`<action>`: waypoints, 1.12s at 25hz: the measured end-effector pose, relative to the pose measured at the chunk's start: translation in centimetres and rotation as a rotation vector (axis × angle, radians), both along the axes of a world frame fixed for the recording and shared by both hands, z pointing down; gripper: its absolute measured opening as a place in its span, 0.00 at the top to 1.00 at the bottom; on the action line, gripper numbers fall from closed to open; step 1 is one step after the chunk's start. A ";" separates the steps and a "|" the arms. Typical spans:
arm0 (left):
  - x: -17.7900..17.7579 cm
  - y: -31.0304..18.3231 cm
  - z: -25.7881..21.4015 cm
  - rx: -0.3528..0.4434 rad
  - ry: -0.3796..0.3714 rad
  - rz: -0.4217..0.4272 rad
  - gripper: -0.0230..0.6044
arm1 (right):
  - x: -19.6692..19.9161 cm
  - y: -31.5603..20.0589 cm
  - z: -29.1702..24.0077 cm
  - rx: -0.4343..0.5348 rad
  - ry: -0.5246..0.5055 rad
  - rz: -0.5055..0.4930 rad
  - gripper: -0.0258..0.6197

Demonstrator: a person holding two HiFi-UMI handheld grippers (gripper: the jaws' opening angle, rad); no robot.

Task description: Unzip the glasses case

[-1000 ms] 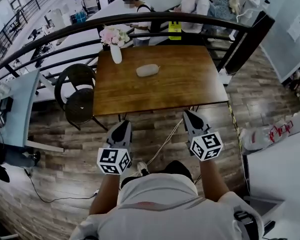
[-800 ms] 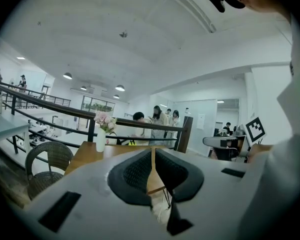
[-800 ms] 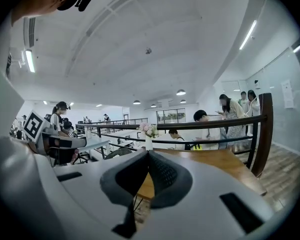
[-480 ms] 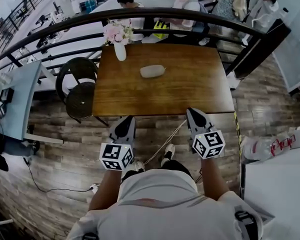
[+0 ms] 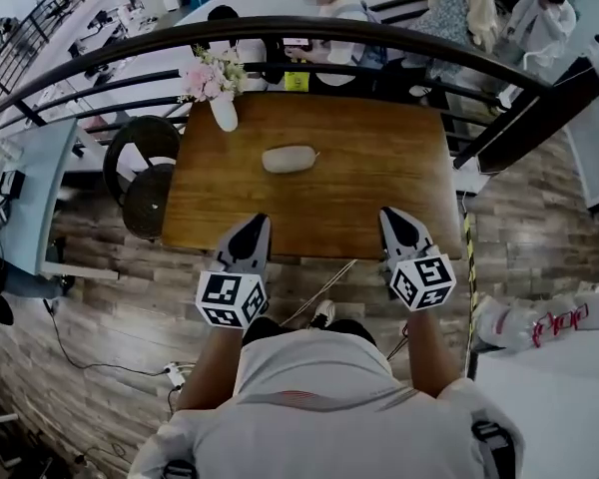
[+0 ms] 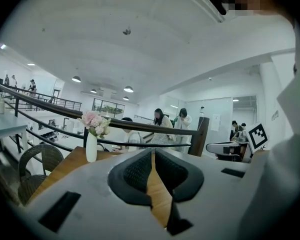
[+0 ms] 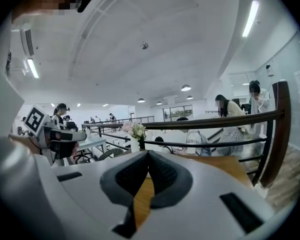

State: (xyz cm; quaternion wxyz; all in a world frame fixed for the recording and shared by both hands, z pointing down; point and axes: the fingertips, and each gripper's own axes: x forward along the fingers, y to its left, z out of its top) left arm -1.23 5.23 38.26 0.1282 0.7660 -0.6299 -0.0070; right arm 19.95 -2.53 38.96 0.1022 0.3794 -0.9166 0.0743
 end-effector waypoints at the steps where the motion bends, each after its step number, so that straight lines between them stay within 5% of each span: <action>1: 0.3 -0.8 0.0 -0.006 -0.004 -0.001 0.91 | 0.3 -0.9 0.2 -0.010 -0.002 -0.003 0.88; 9: -0.2 -5.1 1.7 -0.061 -0.005 0.038 0.91 | -1.1 -4.6 2.0 -0.060 0.004 -0.002 0.88; 17: -7.0 -14.0 3.8 -0.104 0.037 0.134 0.91 | -7.5 -11.5 3.1 -0.103 0.073 0.084 0.88; 28: -11.9 -18.3 7.9 -0.179 0.042 0.158 0.91 | -13.7 -15.8 6.8 -0.120 0.180 0.045 0.88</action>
